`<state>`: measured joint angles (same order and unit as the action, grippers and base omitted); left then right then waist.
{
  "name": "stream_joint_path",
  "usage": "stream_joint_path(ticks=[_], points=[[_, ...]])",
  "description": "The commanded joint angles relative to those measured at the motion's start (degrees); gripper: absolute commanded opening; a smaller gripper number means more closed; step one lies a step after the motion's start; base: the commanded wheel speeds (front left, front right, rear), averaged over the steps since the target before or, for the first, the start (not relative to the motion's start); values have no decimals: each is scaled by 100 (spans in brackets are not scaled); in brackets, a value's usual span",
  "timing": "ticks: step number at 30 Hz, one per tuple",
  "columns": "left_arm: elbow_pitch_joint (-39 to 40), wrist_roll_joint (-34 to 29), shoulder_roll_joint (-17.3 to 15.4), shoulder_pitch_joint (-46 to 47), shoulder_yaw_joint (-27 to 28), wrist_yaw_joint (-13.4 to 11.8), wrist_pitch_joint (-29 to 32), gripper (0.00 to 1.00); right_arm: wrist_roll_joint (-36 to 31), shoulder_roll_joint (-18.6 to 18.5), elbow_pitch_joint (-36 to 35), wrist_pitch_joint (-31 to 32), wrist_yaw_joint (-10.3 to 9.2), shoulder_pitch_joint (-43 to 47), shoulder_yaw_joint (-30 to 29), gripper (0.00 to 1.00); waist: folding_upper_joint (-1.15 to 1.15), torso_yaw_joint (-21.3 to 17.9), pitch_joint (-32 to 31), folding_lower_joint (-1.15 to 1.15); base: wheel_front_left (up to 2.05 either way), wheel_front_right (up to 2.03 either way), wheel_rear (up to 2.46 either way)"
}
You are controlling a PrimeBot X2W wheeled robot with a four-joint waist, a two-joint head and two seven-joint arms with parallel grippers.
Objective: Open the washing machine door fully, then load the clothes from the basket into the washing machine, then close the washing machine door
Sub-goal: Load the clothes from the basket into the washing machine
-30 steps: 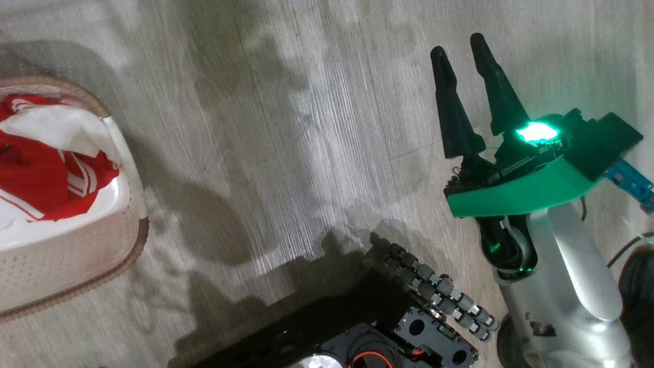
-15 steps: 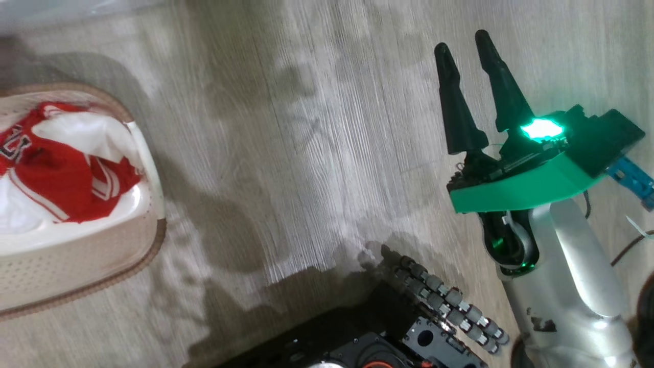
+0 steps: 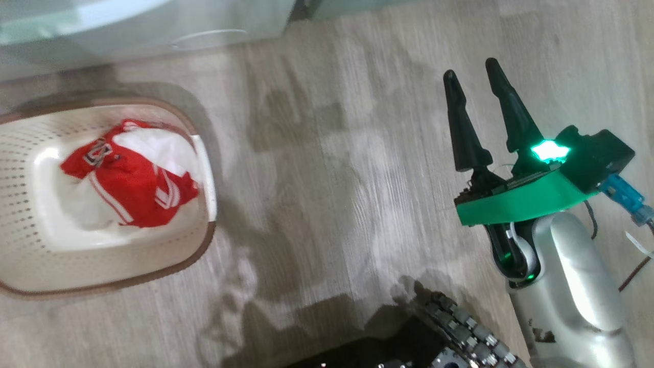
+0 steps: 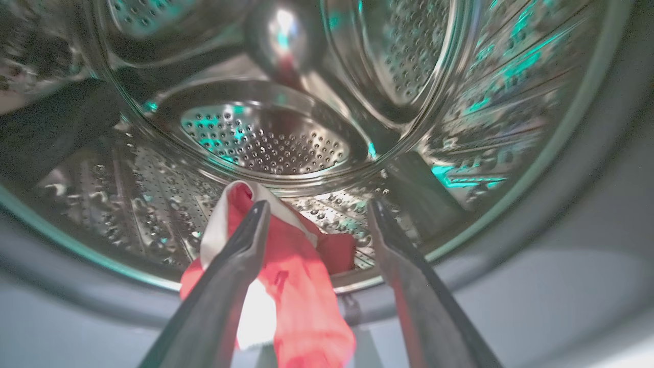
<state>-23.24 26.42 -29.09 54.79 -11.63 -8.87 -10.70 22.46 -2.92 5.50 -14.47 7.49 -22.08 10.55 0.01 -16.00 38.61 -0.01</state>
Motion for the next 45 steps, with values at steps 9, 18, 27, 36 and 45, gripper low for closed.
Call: stream_joint_path(ticks=[9,18,27,36,45], points=[[2456,-12,-3,-2154,341,-841,-197,100,-349,4,27,-52,0,318,-115,100,-1,513,-606,1,0,0,0],[3145,-59,310,-3635,52,-1151,-259,100,-646,4,240,-52,0,415,-253,100,-1,682,-1003,1,0,0,0],[3010,7,616,-4379,-178,-1157,-349,100,-814,4,461,-42,0,657,-462,100,-1,812,-1387,1,0,0,0],[2833,-4,724,-4622,-209,-1096,-398,100,-884,4,467,47,0,792,-521,100,-1,843,-1618,1,0,0,0],[2641,-7,761,-4502,-171,-932,-418,100,-896,4,422,90,0,798,-551,100,-1,842,-1604,1,0,0,0]])
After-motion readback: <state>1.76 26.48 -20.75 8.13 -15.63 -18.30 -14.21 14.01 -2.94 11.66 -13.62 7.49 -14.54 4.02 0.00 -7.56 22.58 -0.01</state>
